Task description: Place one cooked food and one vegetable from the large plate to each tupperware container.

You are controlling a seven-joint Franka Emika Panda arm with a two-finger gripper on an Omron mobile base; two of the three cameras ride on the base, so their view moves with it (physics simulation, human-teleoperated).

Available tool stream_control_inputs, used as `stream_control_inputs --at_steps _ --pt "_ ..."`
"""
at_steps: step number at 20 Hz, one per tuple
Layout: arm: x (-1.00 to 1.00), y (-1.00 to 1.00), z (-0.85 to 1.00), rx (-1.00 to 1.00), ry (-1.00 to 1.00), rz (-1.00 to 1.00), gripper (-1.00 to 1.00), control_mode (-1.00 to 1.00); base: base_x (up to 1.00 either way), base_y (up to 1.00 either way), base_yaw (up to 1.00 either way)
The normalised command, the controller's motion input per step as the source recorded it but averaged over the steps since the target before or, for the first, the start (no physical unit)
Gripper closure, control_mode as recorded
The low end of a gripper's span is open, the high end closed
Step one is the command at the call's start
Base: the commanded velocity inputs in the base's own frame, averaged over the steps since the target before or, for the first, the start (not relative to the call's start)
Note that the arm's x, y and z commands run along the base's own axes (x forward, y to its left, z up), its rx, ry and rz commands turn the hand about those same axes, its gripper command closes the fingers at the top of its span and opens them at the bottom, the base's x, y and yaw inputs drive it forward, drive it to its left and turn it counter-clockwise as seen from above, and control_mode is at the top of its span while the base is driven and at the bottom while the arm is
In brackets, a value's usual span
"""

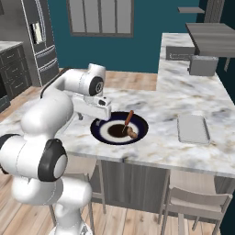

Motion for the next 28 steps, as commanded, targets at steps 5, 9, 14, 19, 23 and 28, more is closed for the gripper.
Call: stream_control_inputs --at_steps 5,9,14,19,23,28 --pt "-0.02 0.00 0.00 -0.04 0.01 0.00 -1.00 -1.00 0.00 0.00 0.00" --pt "0.01 0.00 0.00 0.00 -0.07 0.03 -1.00 -1.00 0.00 0.00 0.00" --pt "0.12 0.00 0.00 0.00 -0.02 0.01 -1.00 1.00 0.00 -0.07 0.00" --pt "0.00 0.00 0.00 0.00 0.00 0.00 -1.00 1.00 0.20 -0.62 0.00" --pt "0.00 0.00 0.00 0.00 0.00 0.00 -1.00 1.00 0.29 -0.64 0.00" --pt "0.00 0.00 0.00 0.00 0.00 0.00 -1.00 1.00 0.42 -0.61 0.01"
